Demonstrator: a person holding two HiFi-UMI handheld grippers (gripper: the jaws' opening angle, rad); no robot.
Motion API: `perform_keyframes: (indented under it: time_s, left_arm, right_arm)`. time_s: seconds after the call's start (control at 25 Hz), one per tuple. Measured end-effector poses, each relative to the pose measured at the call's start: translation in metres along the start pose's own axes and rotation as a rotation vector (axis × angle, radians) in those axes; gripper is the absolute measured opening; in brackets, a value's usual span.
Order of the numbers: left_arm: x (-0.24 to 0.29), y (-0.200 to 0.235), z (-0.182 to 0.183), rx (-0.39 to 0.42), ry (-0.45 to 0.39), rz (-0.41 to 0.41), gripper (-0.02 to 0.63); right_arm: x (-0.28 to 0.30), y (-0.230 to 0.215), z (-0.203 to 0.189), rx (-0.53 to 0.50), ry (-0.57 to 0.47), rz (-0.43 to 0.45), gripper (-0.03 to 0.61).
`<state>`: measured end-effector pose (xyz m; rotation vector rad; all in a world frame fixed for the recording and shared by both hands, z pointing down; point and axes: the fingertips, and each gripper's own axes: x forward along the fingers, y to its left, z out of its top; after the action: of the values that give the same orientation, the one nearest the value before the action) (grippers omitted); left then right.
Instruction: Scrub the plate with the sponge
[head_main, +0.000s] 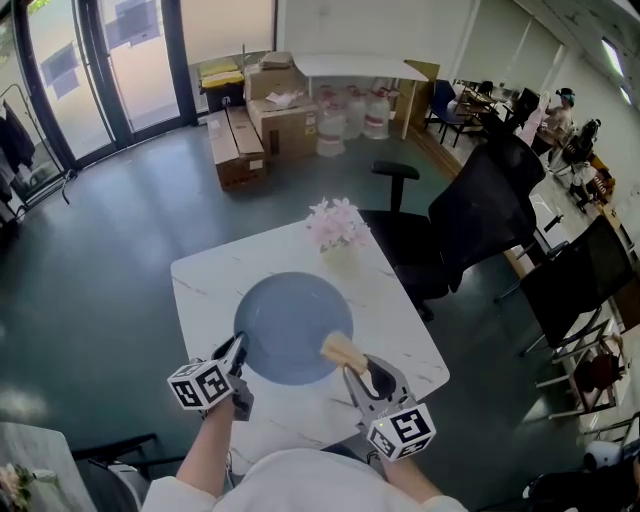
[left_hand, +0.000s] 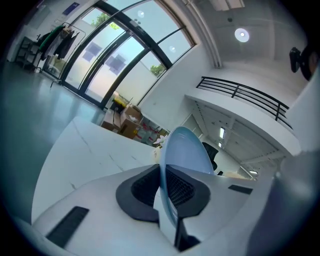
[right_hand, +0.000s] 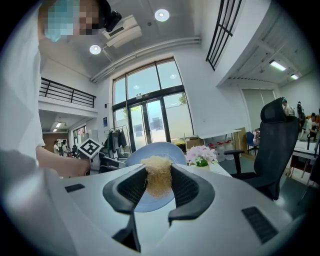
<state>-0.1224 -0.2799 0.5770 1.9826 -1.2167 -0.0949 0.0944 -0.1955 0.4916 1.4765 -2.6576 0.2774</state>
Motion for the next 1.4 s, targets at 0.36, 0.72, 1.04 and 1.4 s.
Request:
perform_keyframes:
  time_s: [0.36,0.72,1.04,1.4]
  left_arm:
    - [-0.034,-0.044,0.015,0.103,-0.073,-0.041,0.043]
    - [-0.051,-0.06,0.013,0.196,-0.074,-0.049,0.043]
    - [-0.06,-0.074,0.006,0.233,-0.07,-0.077,0.043]
    - [-0.061,-0.07,0.016,0.201,-0.096,-0.075,0.043]
  right_arm:
    - [0.004,0.029,0.019,-0.158,-0.024,0.066,0.14]
    - [0.007,0.085,0.015,-0.43,0.023,0.179,0.14]
    - [0.024,0.096,0.022,-0.448,-0.014,0.199,0.14]
    - [0.016,0.046,0.031,-0.461,-0.006,0.059,0.14]
